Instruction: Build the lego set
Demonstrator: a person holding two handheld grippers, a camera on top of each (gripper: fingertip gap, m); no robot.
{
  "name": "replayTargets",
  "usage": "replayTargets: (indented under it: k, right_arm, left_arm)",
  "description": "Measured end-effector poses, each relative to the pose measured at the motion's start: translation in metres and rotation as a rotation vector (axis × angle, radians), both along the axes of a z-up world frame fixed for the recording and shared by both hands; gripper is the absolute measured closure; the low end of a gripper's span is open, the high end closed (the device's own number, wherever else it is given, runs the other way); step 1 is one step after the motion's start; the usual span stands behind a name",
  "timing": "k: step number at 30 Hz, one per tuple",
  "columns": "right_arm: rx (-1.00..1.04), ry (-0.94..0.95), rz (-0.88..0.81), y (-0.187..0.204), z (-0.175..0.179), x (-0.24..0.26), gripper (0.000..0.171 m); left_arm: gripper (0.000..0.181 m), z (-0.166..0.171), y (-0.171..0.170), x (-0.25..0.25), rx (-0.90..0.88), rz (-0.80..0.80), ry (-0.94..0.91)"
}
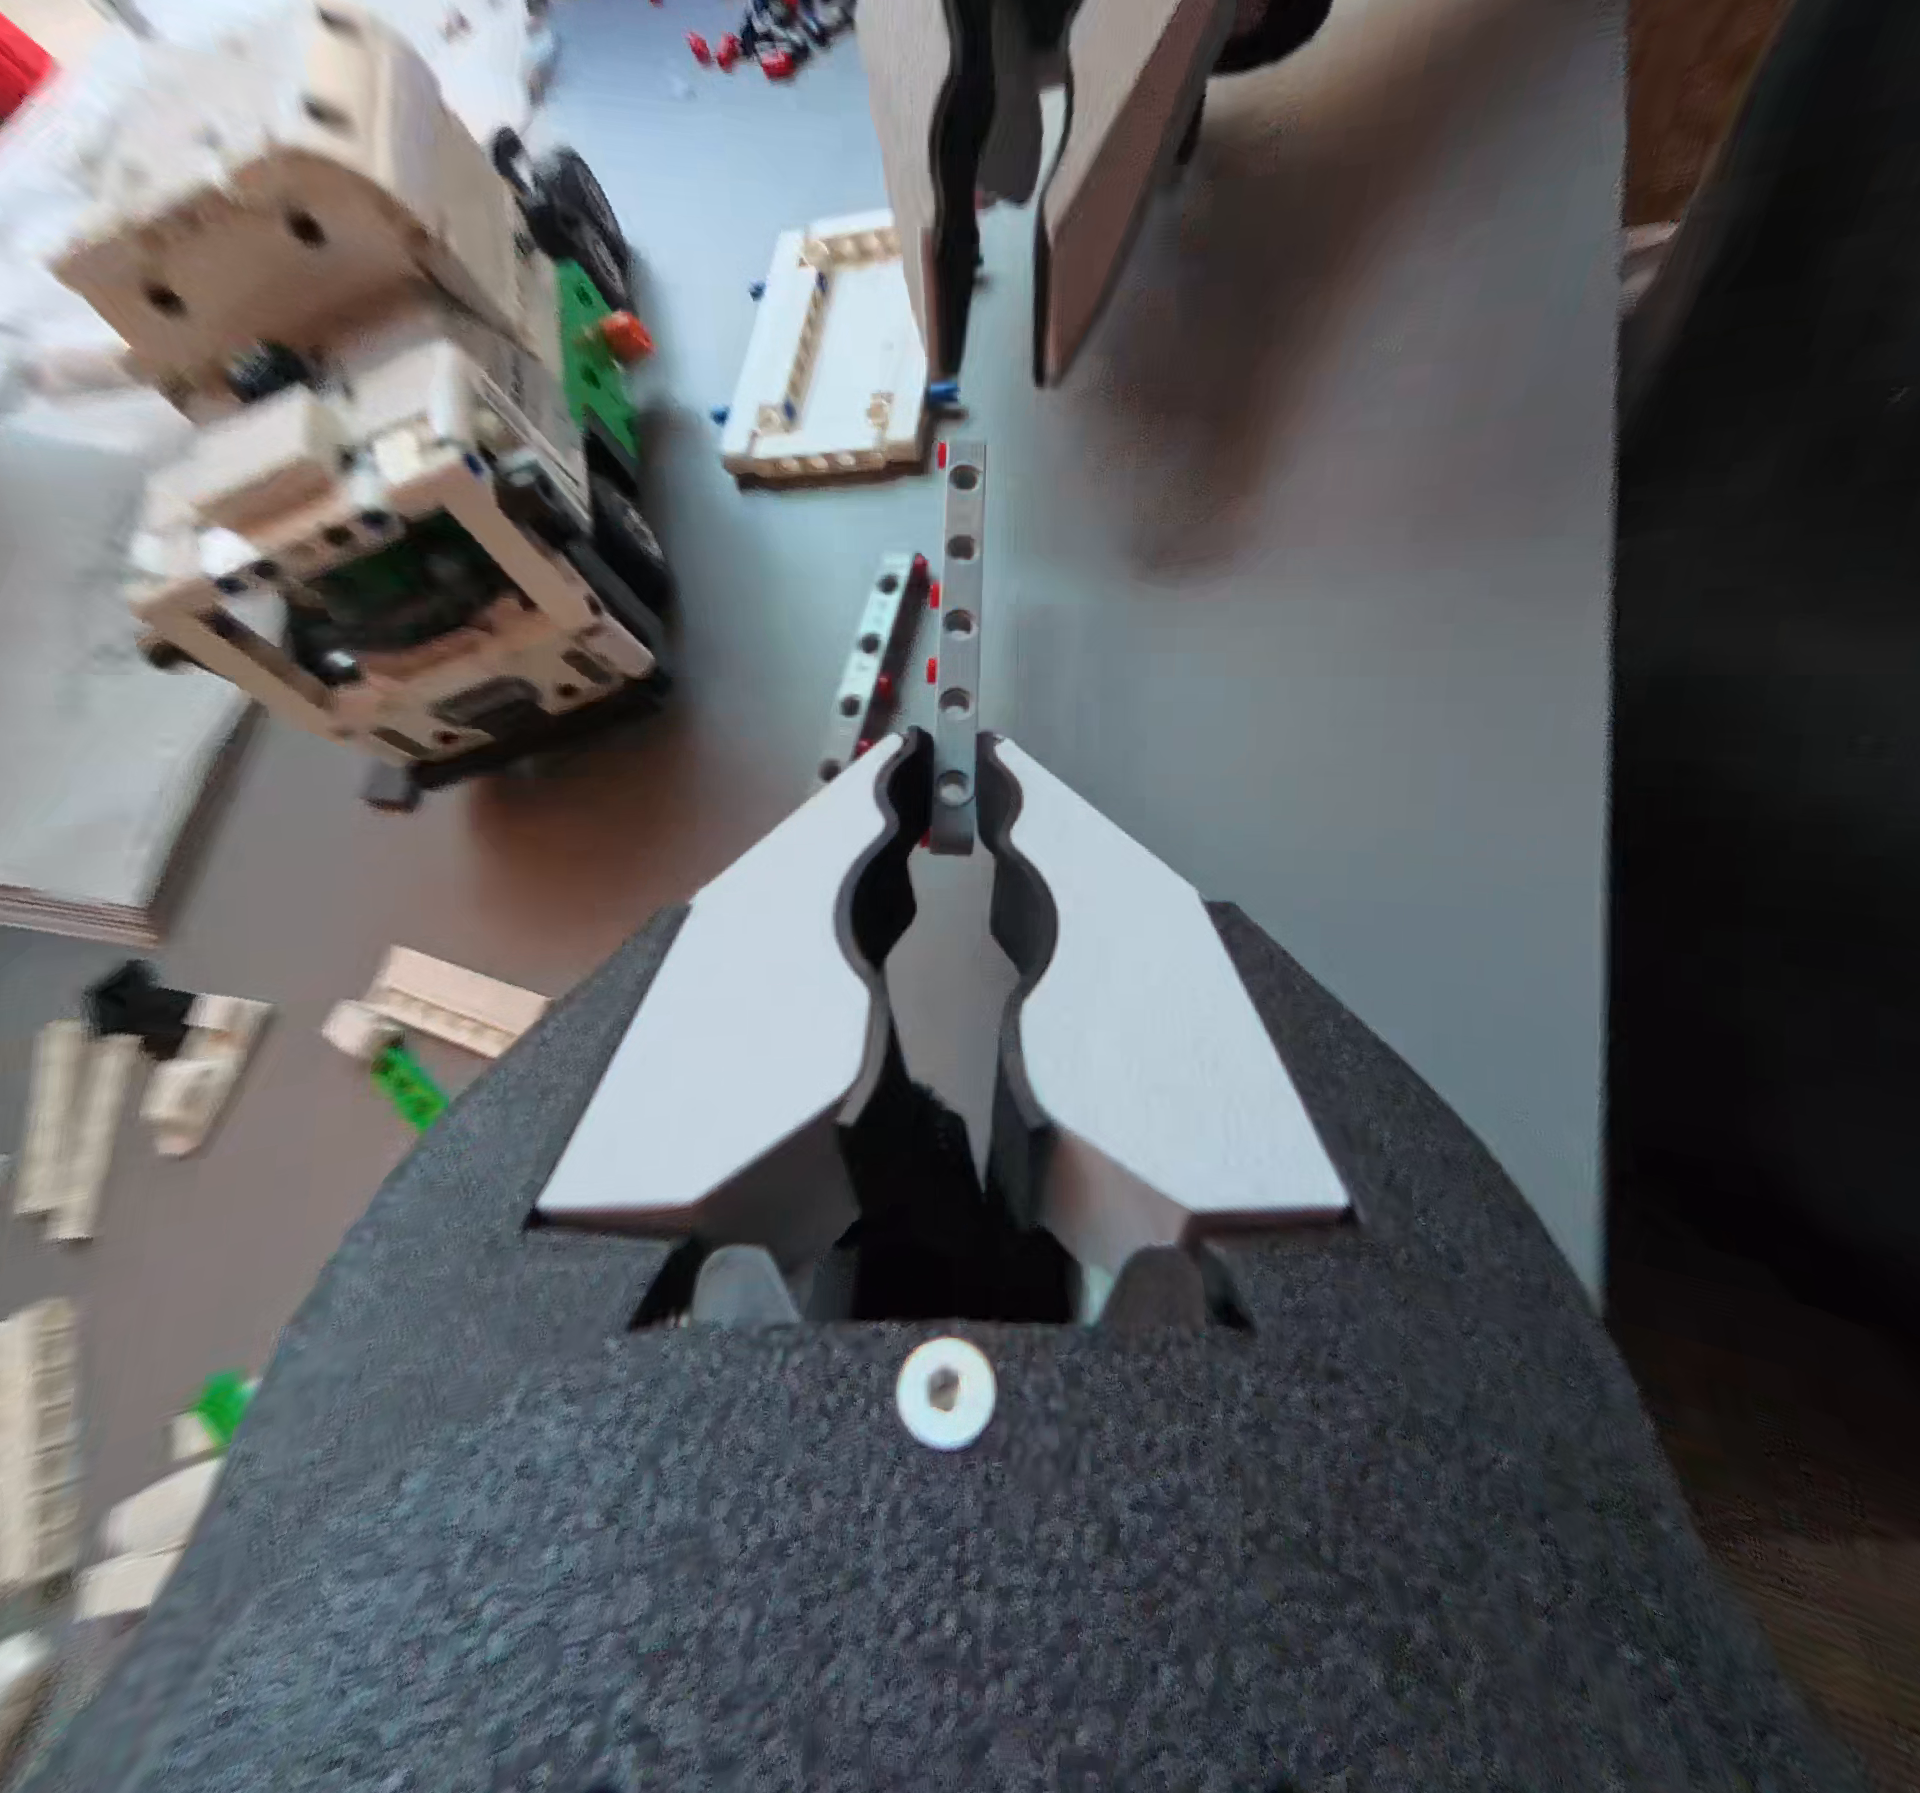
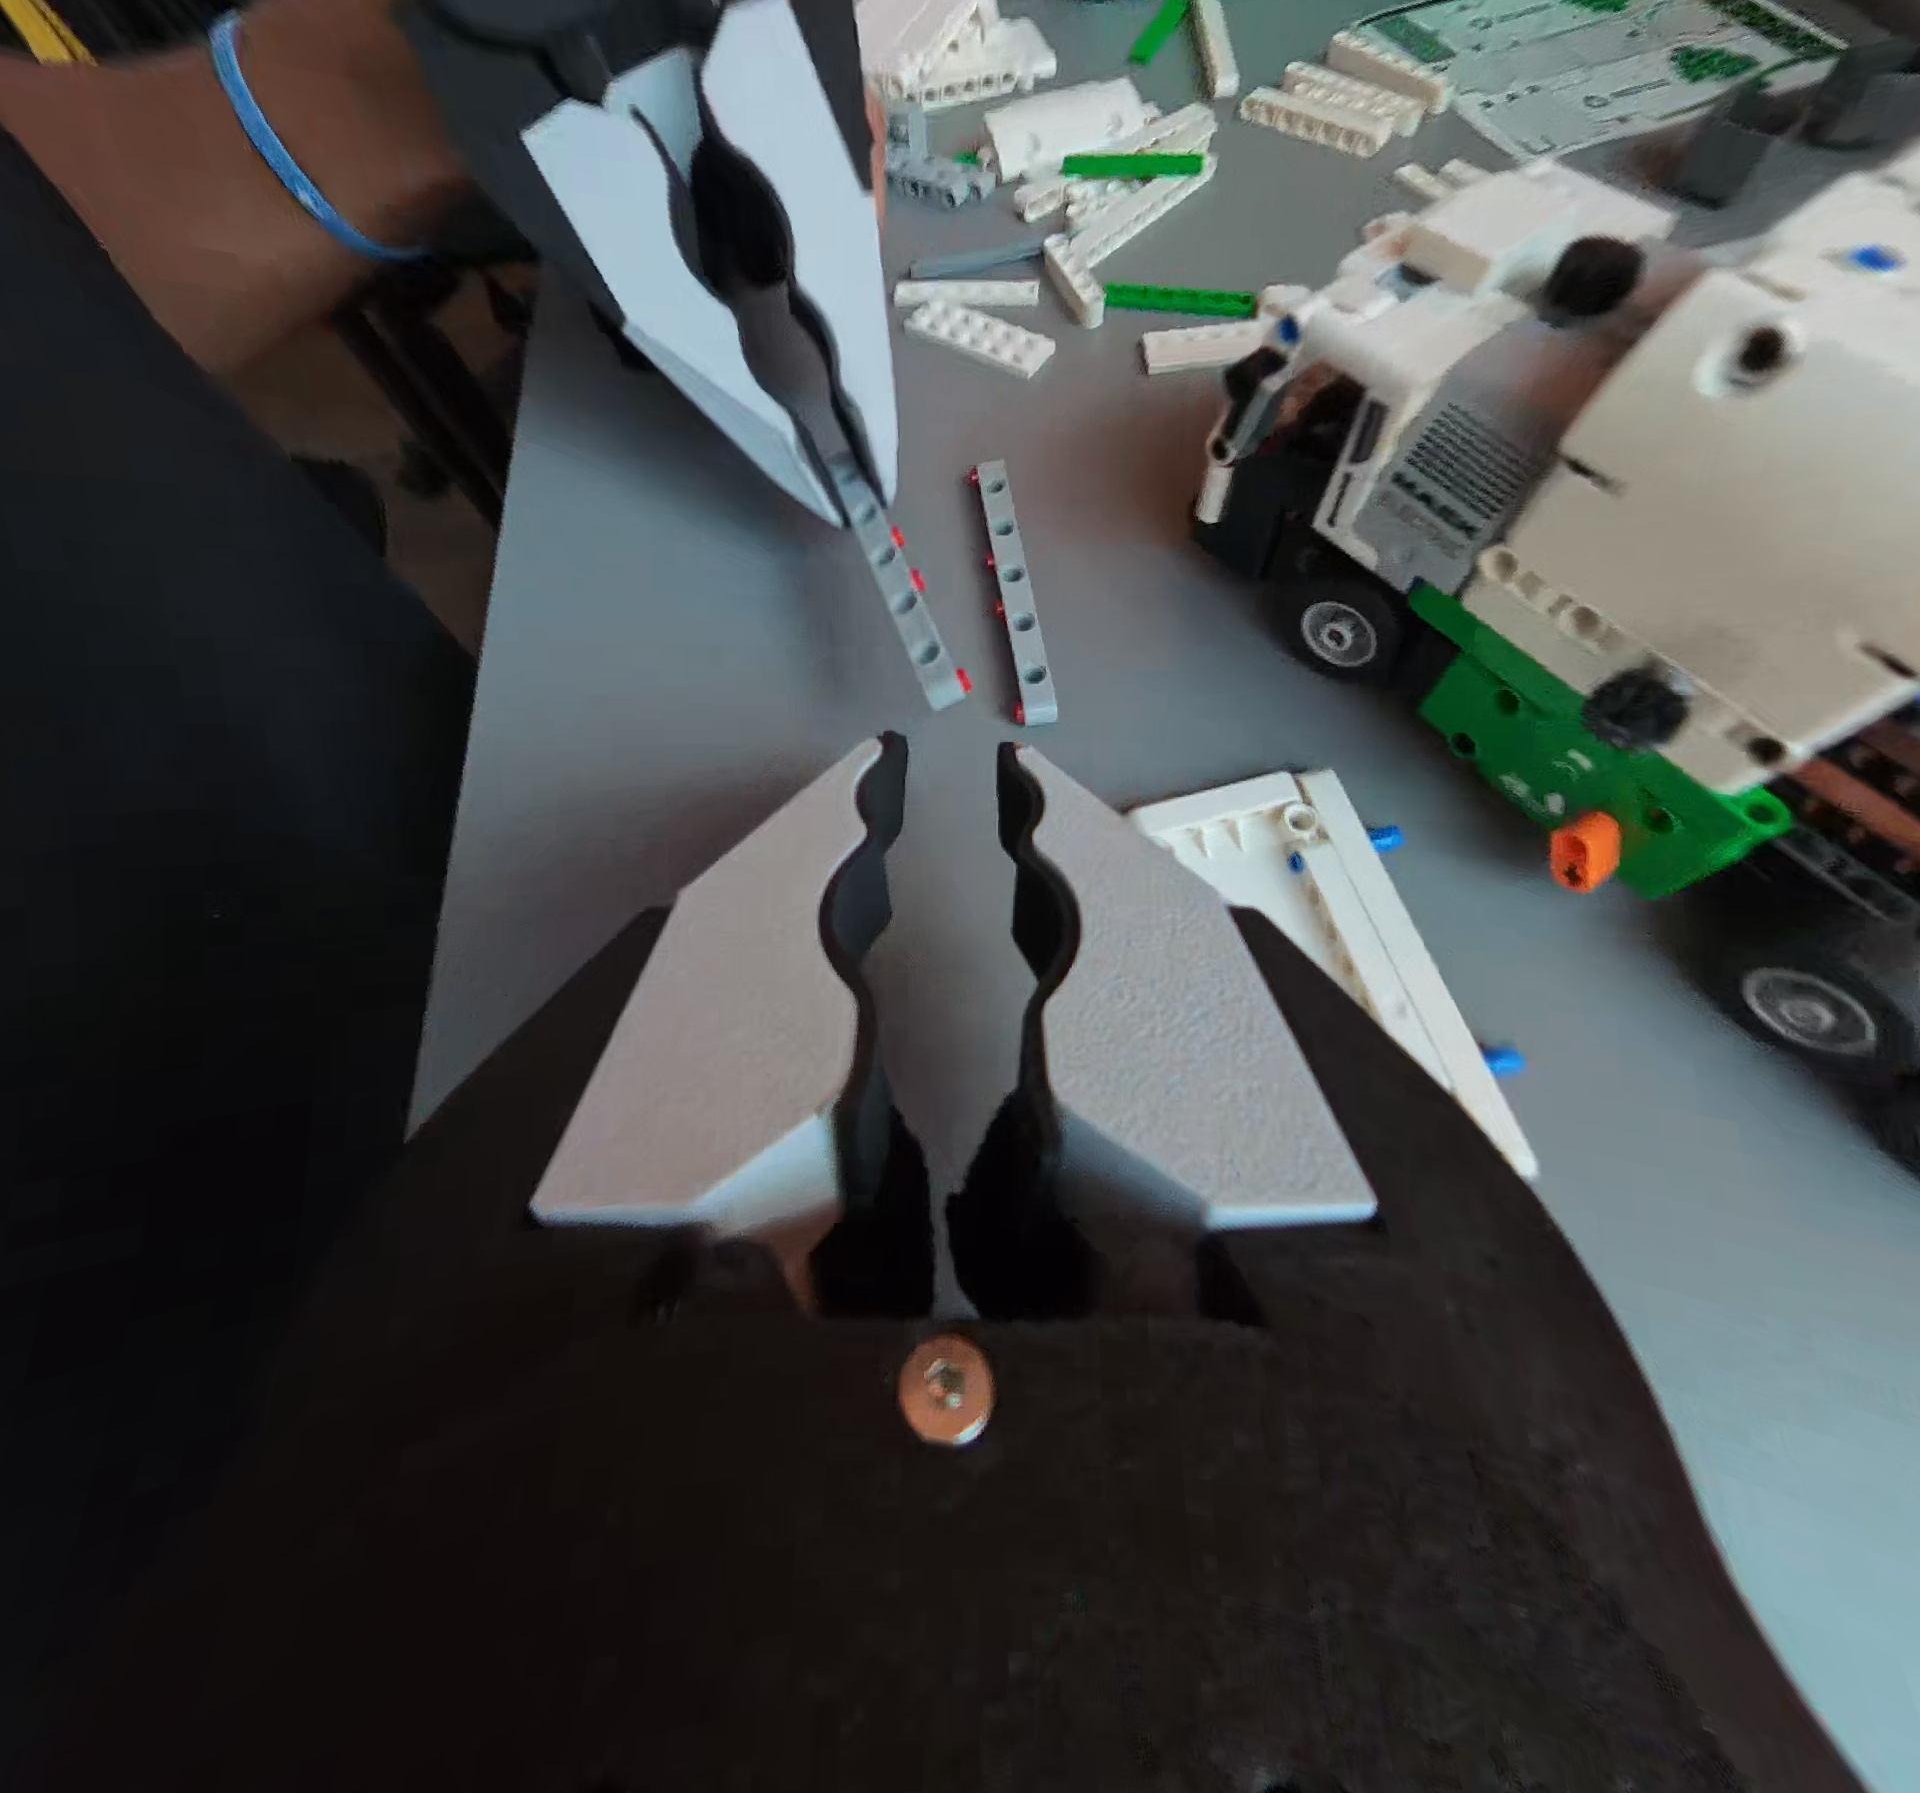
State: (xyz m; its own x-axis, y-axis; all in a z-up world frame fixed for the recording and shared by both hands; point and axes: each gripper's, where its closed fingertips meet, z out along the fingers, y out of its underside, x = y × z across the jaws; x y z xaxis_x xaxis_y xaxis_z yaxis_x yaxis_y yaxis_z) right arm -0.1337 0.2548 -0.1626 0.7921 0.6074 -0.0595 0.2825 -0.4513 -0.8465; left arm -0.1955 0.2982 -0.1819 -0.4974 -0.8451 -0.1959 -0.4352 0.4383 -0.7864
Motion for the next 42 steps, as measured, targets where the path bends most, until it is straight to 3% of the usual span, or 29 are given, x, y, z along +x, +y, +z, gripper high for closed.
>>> replayTargets:
  k: [1,4,8,11,15,18,23,27,30,33,42]
  right_arm:
    - [-0.014,-0.016,0.021,0.004,-0.007,-0.008,0.149]
    - [-0.054,0.126,0.054,0.011,-0.004,-0.025,0.142]
    - [-0.089,0.293,0.071,0.016,0.01,-0.029,0.147]
    - [-0.083,0.258,0.101,0.013,0.01,-0.034,0.165]
    - [-0.047,0.014,0.131,0.005,-0.009,-0.039,0.165]
    - [0.09,-0.172,0.144,0.004,-0.008,-0.045,0.166]
    - [0.151,-0.371,0.148,-0.001,-0.019,-0.05,0.171]
    - [0.07,-0.248,0.128,-0.002,-0.016,-0.053,0.17]
    - [-0.065,-0.13,0.178,-0.006,-0.02,-0.055,0.146]
    - [-0.087,-0.037,0.217,-0.003,-0.014,-0.057,0.146]
    - [-0.094,-0.109,0.338,0.007,-0.02,-0.061,0.143]
  left_arm:
    - [0.175,0.005,0.003,0.003,0.105,0.002,-0.077]
    - [0.175,0.016,0.002,0.007,0.39,-0.006,-0.261]
    - [0.175,0.023,0.0,0.009,0.602,0.008,-0.378]
    - [0.175,0.019,-0.007,0.007,0.644,-0.011,-0.375]
    - [0.171,0.011,-0.007,0.004,0.517,0.066,-0.275]
    - [0.172,0.01,-0.011,-0.004,0.403,0.086,-0.232]
    - [0.172,0.004,-0.02,-0.015,0.313,0.078,-0.208]
    - [0.174,0.004,-0.021,-0.019,0.482,0.067,-0.259]
    - [0.174,0.011,-0.028,-0.02,0.597,0.056,-0.331]
    - [0.175,0.015,-0.031,-0.022,0.814,0.025,-0.417]
    - [0.175,0.014,-0.041,-0.028,0.9,-0.049,-0.477]
